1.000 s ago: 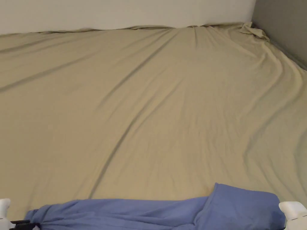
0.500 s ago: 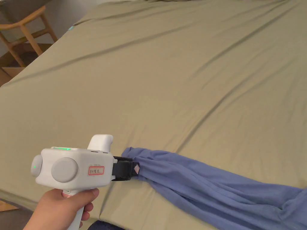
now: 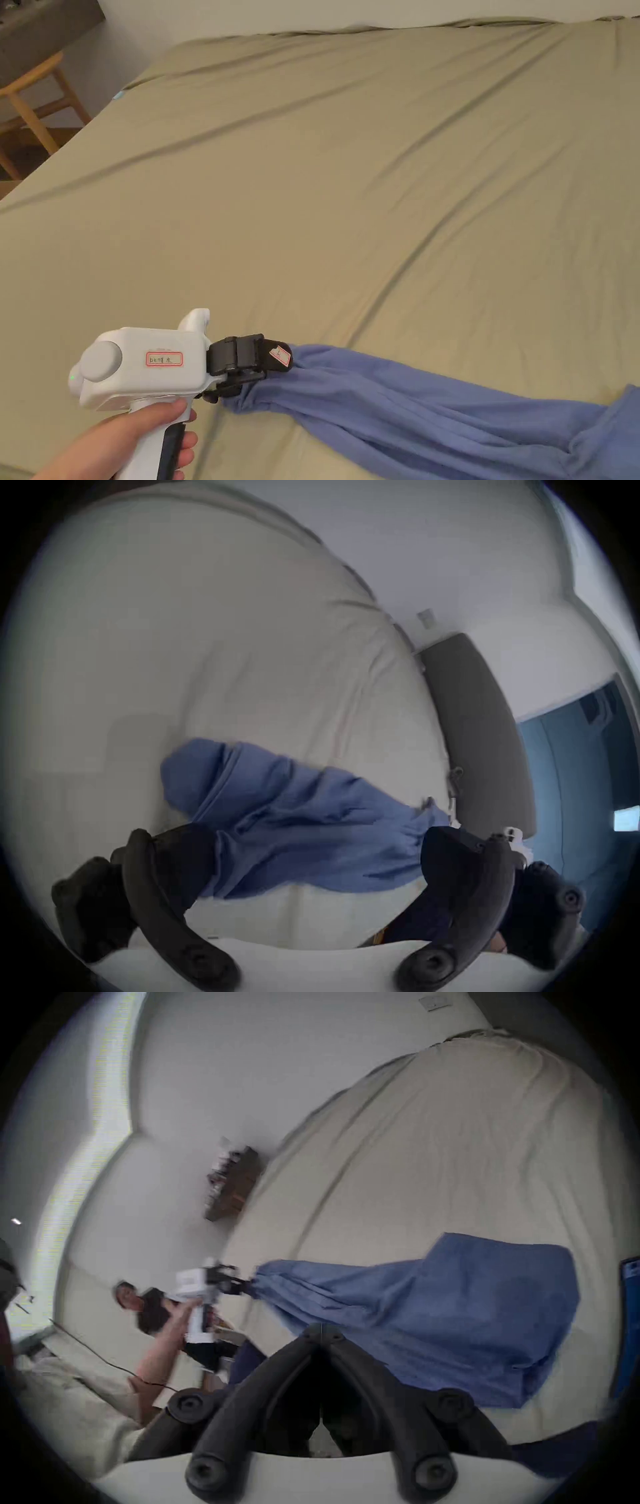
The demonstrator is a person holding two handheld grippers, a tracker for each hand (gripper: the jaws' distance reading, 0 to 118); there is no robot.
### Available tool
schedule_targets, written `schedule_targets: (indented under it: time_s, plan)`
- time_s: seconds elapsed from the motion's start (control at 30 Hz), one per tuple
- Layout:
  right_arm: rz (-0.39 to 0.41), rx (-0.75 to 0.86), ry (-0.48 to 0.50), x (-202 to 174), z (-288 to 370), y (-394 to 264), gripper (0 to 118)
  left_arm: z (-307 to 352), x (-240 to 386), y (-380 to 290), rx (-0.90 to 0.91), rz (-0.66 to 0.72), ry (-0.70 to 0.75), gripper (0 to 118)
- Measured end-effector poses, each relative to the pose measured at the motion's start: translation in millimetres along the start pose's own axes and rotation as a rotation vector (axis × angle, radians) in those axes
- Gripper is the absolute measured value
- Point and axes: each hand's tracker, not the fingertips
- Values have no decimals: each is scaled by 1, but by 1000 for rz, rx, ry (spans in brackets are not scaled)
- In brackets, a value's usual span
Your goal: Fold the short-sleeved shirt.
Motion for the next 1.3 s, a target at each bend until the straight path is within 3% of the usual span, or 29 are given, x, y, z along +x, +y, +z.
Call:
schedule_targets:
  time_s: [0.1, 0.27, 0.3, 0.33, 0.4, 0.43, 0.47, 0.57, 0.7, 0.87, 0.97, 1.07, 1.2, 1.3]
  plan:
    - [-6, 26, 1, -2, 4, -1, 2, -42, -12, 9, -24, -141, 132, 118]
    - [9, 15, 9, -9, -2, 2, 2, -49, 20, -3, -21, -343, 328, 118]
    - [13, 8, 5, -9, -4, 2, 2, -50, 25, -6, -32, -381, 380, 112]
    - [18, 1, 1, -10, -7, 3, 2, -42, 26, -6, -26, -418, 453, 93]
    - [22, -8, -5, -11, -12, 4, 2, -28, 33, -4, 28, -415, 427, 24]
    - [22, -9, -6, -9, -13, 4, 2, -30, 36, -8, 38, -235, 175, 24]
    - [21, -9, -4, -9, -15, 5, 2, -24, 35, -13, 66, -44, 32, 24]
    - [17, -4, -1, -11, -16, 5, 2, -7, 35, -19, 164, 202, -223, 24]
    - [27, 9, -21, -16, -10, 11, 2, 19, 39, -28, 217, 244, -237, 24]
    - [36, 47, -41, -21, 1, 19, 2, 77, 6, -7, 327, 294, -48, 24]
    - [41, 61, -52, -25, 3, 21, 2, 108, 13, -1, 356, 200, 173, 24]
    - [42, 56, -68, -27, -1, 23, 2, 118, 42, 5, 317, -80, 417, 24]
    - [34, 42, -94, -29, -14, 24, 2, 86, 113, -7, 304, -272, 450, 24]
    - [41, 26, -152, -31, -25, 22, 2, 36, 150, -23, 263, -323, 360, 24]
